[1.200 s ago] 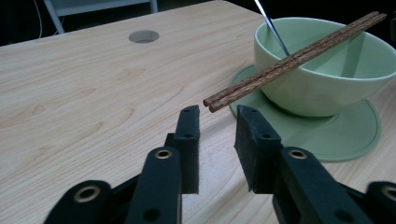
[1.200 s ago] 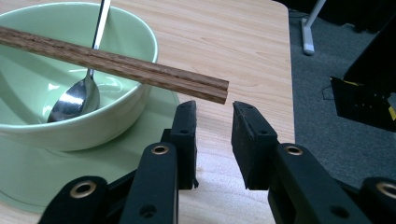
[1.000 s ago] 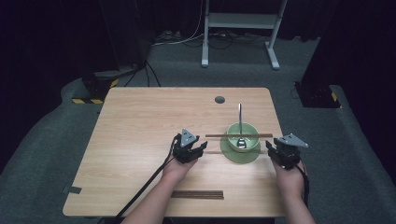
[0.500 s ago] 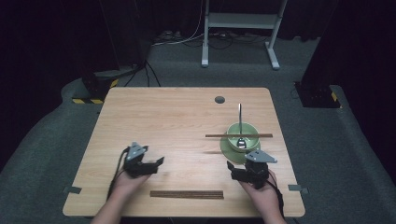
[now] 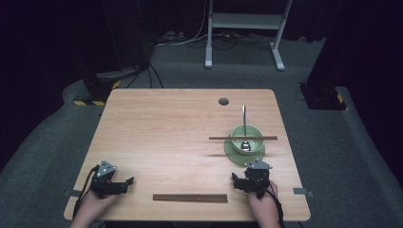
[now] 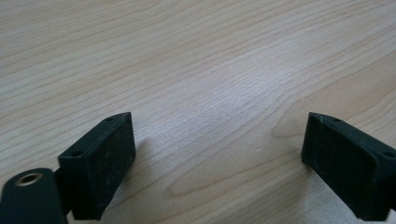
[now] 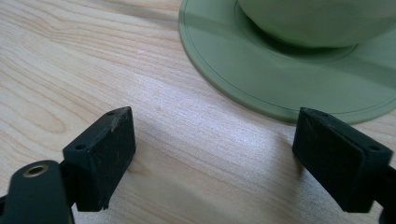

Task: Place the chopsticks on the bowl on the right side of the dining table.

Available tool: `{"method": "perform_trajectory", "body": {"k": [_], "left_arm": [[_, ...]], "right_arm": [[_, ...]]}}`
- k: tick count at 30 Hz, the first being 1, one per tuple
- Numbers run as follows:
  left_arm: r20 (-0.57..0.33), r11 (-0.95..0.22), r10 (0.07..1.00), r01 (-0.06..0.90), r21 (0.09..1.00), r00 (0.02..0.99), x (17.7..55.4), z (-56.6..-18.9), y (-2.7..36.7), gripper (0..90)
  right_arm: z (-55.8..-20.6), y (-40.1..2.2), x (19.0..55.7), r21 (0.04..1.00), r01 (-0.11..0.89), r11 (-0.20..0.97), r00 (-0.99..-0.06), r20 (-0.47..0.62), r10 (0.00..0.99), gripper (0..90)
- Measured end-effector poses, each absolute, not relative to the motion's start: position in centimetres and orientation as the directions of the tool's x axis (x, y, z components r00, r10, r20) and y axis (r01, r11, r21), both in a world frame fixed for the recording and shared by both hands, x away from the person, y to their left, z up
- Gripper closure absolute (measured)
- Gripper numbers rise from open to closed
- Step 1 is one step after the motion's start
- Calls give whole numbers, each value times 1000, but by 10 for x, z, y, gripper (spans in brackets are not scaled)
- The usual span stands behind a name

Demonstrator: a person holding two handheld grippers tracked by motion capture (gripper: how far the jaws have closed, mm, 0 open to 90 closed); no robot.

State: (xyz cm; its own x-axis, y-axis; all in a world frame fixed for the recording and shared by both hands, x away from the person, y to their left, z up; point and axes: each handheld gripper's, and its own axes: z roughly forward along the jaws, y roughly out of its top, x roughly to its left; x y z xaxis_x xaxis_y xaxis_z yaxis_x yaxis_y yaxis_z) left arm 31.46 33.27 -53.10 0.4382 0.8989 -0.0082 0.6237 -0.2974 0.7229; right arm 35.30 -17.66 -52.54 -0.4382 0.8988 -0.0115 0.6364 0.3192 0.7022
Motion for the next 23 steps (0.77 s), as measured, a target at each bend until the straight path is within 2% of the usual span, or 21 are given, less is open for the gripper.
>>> {"method": "perform_trajectory", "body": {"k": [23], "left_arm": [[-7,-309,892,622,720,451,313,-531,332,65]], "right_arm": [[-525,-171,351,703,635,319,-436,-14,900,136]]}}
